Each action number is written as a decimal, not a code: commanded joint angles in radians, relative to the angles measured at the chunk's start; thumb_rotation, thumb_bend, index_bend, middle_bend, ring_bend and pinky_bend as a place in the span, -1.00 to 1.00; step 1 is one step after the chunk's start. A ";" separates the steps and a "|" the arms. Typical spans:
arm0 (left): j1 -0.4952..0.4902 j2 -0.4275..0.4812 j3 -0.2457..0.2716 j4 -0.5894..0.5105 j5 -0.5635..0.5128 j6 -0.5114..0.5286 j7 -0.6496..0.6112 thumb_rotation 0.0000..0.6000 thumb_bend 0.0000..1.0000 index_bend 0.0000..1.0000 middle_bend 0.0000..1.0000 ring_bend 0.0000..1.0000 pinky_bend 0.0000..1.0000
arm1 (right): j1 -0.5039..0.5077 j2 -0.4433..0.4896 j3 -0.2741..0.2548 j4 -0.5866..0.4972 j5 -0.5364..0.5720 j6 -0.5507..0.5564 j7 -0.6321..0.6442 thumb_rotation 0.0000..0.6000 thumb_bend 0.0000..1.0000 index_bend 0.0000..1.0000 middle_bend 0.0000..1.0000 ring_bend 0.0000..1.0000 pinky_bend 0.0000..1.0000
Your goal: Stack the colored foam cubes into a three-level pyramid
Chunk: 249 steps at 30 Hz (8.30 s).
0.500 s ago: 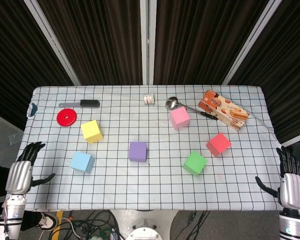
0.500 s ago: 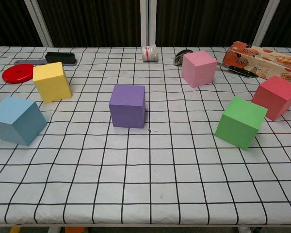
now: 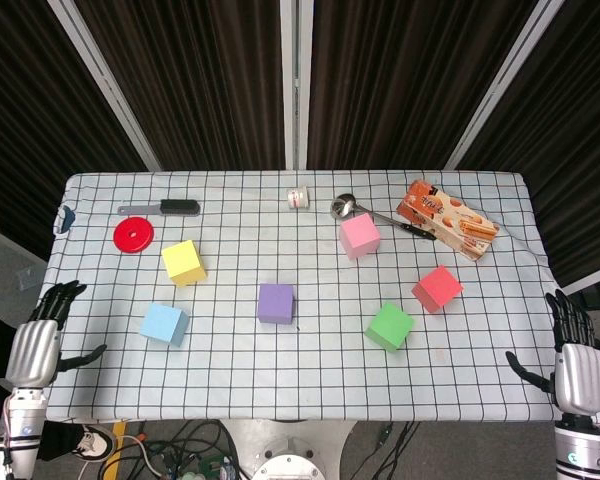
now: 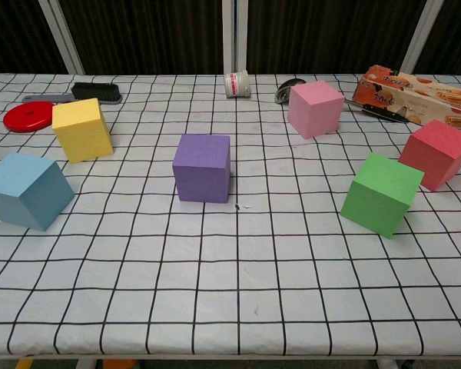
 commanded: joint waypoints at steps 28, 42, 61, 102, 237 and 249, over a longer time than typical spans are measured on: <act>-0.008 0.045 0.027 0.005 0.010 -0.034 0.038 1.00 -0.94 -0.72 -0.79 -0.88 -0.56 | 0.395 0.214 -0.022 -0.273 -0.048 -0.603 -0.533 1.00 -0.73 -1.00 -0.89 -1.00 -1.00; 0.000 0.037 0.031 0.017 0.003 -0.032 0.022 1.00 -0.94 -0.72 -0.79 -0.88 -0.56 | 0.548 0.166 -0.036 -0.206 0.026 -0.807 -0.550 1.00 -0.71 -1.00 -0.90 -1.00 -1.00; 0.003 0.024 0.030 0.042 -0.016 -0.045 0.005 1.00 -0.94 -0.72 -0.79 -0.88 -0.56 | 0.600 0.097 -0.062 -0.111 -0.022 -0.764 -0.347 1.00 -0.50 -1.00 -0.34 -1.00 -1.00; 0.025 0.004 0.048 0.149 0.019 -0.029 -0.164 1.00 -0.94 -0.70 -0.79 -0.88 -0.56 | 0.998 -0.249 0.167 -0.289 1.048 -0.530 -0.931 1.00 -0.59 -1.00 0.18 -0.73 -1.00; 0.002 -0.019 0.052 0.194 -0.015 -0.116 -0.215 1.00 -0.94 -0.68 -0.79 -0.99 -0.56 | 0.963 -0.225 0.101 0.104 0.386 -0.953 -0.173 1.00 -0.59 -1.00 0.07 -0.82 -1.00; 0.004 -0.018 0.054 0.198 -0.012 -0.115 -0.221 1.00 -0.94 -0.68 -0.79 -0.99 -0.56 | 0.965 -0.242 0.101 0.097 0.411 -0.940 -0.183 1.00 -0.59 -1.00 0.07 -0.80 -1.00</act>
